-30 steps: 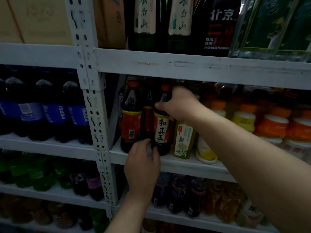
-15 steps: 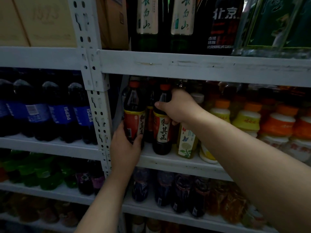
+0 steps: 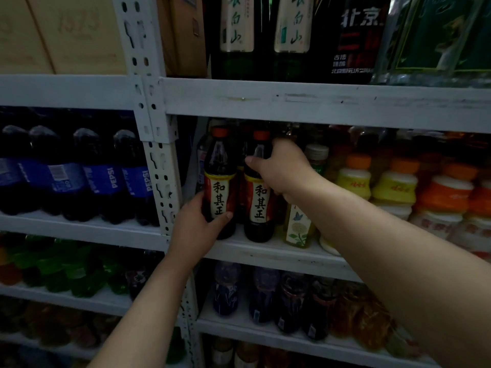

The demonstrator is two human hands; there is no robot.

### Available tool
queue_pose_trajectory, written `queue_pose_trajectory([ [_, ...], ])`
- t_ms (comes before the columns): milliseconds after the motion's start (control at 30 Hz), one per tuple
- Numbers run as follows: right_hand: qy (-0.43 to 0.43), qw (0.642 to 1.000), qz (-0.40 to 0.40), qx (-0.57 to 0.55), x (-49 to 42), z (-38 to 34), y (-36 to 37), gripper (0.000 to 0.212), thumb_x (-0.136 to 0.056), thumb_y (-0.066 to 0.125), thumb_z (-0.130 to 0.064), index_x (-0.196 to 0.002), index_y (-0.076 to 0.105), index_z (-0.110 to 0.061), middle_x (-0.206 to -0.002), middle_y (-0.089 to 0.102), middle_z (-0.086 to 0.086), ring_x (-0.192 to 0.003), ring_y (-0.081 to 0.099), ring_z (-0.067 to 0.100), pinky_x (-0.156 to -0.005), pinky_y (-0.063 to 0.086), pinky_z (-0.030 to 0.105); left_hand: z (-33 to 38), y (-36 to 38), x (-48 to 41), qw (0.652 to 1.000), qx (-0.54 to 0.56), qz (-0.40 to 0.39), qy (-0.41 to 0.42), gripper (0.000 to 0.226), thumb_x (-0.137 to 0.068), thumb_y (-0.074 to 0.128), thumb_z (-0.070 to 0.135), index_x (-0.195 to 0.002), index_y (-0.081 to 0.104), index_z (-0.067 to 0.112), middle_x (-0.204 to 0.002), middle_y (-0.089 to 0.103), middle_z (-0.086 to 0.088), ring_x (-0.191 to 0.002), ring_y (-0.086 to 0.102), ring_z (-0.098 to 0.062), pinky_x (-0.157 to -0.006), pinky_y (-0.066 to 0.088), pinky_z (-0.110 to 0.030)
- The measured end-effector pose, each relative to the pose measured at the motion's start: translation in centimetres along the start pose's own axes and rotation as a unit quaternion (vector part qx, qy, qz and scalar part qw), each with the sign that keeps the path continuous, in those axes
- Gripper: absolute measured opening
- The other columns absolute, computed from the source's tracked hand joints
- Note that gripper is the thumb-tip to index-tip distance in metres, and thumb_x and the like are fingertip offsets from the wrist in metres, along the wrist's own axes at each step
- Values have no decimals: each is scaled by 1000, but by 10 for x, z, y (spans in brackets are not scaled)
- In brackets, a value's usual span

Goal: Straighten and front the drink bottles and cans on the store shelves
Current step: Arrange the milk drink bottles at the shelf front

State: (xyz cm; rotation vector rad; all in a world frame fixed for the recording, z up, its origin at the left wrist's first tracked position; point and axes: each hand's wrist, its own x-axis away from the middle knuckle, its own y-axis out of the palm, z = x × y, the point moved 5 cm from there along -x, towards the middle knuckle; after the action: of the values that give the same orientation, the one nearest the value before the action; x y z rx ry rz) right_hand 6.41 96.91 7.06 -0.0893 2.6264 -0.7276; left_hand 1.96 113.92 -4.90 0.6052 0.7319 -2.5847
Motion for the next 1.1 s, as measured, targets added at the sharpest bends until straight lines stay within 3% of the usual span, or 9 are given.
queue_pose_trajectory([
  [133,-4,999,33,-12,4,-1,0,24,-83,68,-31,-105,62,-22,-103,65,-2,-91,61,19,-78,55,38,1,0,2,1000,-1,-2,9,50,-80,72,39,-125,52,32,-108,61,21,-94,53,17,-77,43,-6],
  [233,-1,1000,28,-9,8,-3,0,22,-84,67,-33,-103,60,-24,-100,66,-2,-87,64,19,-70,55,35,4,0,5,1000,0,-2,15,50,-81,71,38,-126,49,34,-102,53,33,-90,49,26,-71,37,4],
  [333,-13,999,21,26,13,-1,0,15,-86,63,-36,-96,55,-28,-95,66,-4,-77,67,17,-58,51,30,3,-1,18,999,-21,24,35,47,-83,69,37,-126,51,28,-110,56,23,-100,52,14,-82,41,-5],
  [467,-185,964,181,66,67,7,-9,34,-88,59,-26,-120,56,-15,-111,58,-9,-102,50,-1,-86,38,6,-20,-10,84,972,-106,194,75,30,-88,61,23,-115,56,15,-102,48,11,-93,49,-5,-81,38,-15],
  [567,-270,943,175,81,134,53,17,21,-87,58,-15,-106,61,-8,-102,61,3,-95,55,8,-83,43,14,-63,4,125,985,-102,140,-12,24,-85,66,17,-108,58,18,-95,50,9,-84,50,-4,-71,34,-3],
  [733,-52,974,-66,210,171,157,86,35,-91,52,-34,-123,57,-21,-122,53,-5,-104,57,13,-80,51,32,-114,43,130,986,-76,-7,-149,48,-83,68,23,-127,51,12,-117,53,-1,-102,56,-13,-84,46,-23],
  [833,23,961,-67,268,159,179,100,44,-95,42,-41,-135,39,-24,-135,38,-3,-102,56,21,-75,51,37,-120,63,113,981,-80,-53,-169,61,-80,71,32,-131,45,10,-124,52,-9,-112,52,-23,-94,47,-37],
  [967,97,950,-20,297,142,183,112,36,-95,41,-46,-115,49,-16,-115,51,11,-89,59,31,-61,44,33,-118,79,91,974,-127,-48,-181,80,-67,76,50,-129,43,12,-122,51,-13,-111,51,-29,-84,43,-32],
  [1100,154,946,1,285,132,190,121,49,-89,47,-58,-102,55,-11,-99,59,12,-87,60,30,-60,44,31,-118,83,77,978,-120,-55,-159,66,-65,79,50,-113,55,11,-103,65,-8,-85,57,-15,-69,46,-25],
])
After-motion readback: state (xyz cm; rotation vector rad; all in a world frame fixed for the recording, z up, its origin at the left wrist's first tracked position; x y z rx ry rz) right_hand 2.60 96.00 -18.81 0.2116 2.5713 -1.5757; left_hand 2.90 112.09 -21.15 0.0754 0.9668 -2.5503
